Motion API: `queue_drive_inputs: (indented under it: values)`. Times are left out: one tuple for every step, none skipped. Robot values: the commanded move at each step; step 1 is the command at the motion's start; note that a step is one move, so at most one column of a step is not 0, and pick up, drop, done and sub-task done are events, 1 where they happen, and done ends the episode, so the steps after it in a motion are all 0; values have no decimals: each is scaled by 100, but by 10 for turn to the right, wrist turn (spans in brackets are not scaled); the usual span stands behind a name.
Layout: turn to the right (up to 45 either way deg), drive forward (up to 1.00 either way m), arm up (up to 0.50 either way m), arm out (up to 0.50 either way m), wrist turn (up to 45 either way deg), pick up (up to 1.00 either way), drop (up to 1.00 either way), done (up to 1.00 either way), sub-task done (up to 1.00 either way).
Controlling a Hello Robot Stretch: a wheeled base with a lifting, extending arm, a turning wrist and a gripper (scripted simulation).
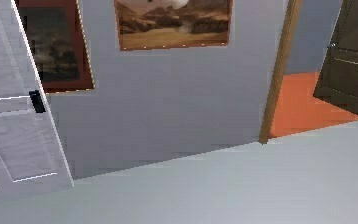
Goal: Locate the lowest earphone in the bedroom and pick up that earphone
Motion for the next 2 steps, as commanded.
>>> queue_drive_inputs:
  values:
    - [0,0,10,0,0,0,0,0,0]
    - [0,0,0,0,0,0,0,100,0]
